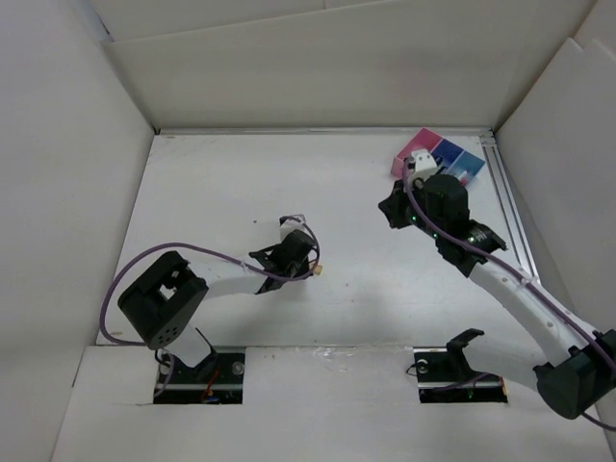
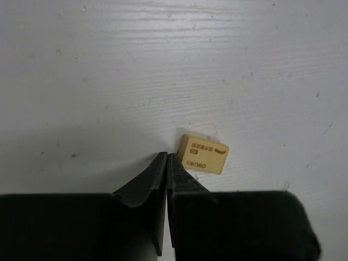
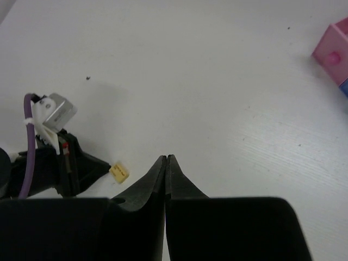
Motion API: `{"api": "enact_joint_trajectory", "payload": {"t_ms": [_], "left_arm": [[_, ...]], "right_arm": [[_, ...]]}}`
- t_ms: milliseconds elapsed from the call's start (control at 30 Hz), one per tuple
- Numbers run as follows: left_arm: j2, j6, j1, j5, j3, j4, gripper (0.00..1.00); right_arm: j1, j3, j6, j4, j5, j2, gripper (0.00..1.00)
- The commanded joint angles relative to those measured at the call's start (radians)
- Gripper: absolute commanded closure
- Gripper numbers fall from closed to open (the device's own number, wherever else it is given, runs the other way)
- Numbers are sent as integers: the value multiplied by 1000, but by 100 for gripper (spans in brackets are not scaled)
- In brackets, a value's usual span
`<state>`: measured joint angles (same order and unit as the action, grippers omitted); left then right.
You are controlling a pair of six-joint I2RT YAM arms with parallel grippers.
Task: Sort the stationery into containers
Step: Move the stationery to the center of the board, then pick up the stationery from the center of the board.
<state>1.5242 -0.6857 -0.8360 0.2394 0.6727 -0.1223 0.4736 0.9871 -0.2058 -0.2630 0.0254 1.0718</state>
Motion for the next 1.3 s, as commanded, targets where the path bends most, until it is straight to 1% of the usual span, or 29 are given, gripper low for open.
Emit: {"api": "enact_joint_trajectory", "payload": {"t_ms": [0, 33, 100, 267, 333, 367, 400, 467, 500, 533, 600, 633, 700, 767, 867, 900, 1033, 1067, 1167, 1267], "left_arm": [[43, 8, -3, -9, 53, -49, 100], [44, 8, -3, -9, 62, -50, 100], [69, 20, -3, -51, 71, -83, 100], [117, 9, -64, -101, 126, -128, 100], [100, -6, -64, -129, 126, -149, 100], [79, -18, -64, -141, 95, -161, 100], [17, -18, -43, -141, 78, -162, 100], [-70, -29, -12, -141, 38, -149, 100], [-120, -29, 1, -129, -8, -131, 99], [-225, -29, 23, -97, -28, -99, 95], [-329, -29, 32, -63, -68, -57, 86], [-416, -29, 32, -49, -77, -33, 77], [-490, -29, 32, -28, -87, 35, 72], [-573, -29, 41, -28, -96, 94, 67], [-646, -29, 41, -28, -107, 154, 62], [-662, -29, 41, -28, -107, 154, 58], [-746, -29, 41, -19, -116, 199, 51], [-765, -38, 41, -18, -116, 214, 48], [-826, -38, 41, 5, -102, 243, 45], [-857, -28, 41, 26, -78, 268, 45]], "right_arm": [[89, -37, -15, -22, -96, -30, 96], [89, -48, -15, -22, -96, -30, 96], [128, -74, -27, -22, -105, -39, 93], [213, -185, -59, -13, -159, -13, 87], [235, -220, -70, -13, -159, -13, 79], [249, -253, -85, -4, -159, -24, 76], [249, -272, -86, -4, -145, -24, 70], [276, -322, -86, 43, -113, -33, 64], [277, -337, -96, 60, -101, -33, 61], [290, -346, -96, 83, -91, -20, 56], [318, -356, -96, 108, -79, 23, 50], [327, -357, -96, 120, -79, 43, 44], [352, -332, -96, 130, -79, 95, 41], [364, -309, -96, 149, -91, 180, 41], [388, -256, -86, 159, -120, 289, 40], [399, -240, -77, 159, -133, 316, 39], [408, -177, -55, 159, -159, 431, 39], [408, -157, -55, 159, -169, 450, 39], [408, -127, -55, 150, -206, 514, 39], [408, -93, -55, 140, -255, 571, 40]]}}
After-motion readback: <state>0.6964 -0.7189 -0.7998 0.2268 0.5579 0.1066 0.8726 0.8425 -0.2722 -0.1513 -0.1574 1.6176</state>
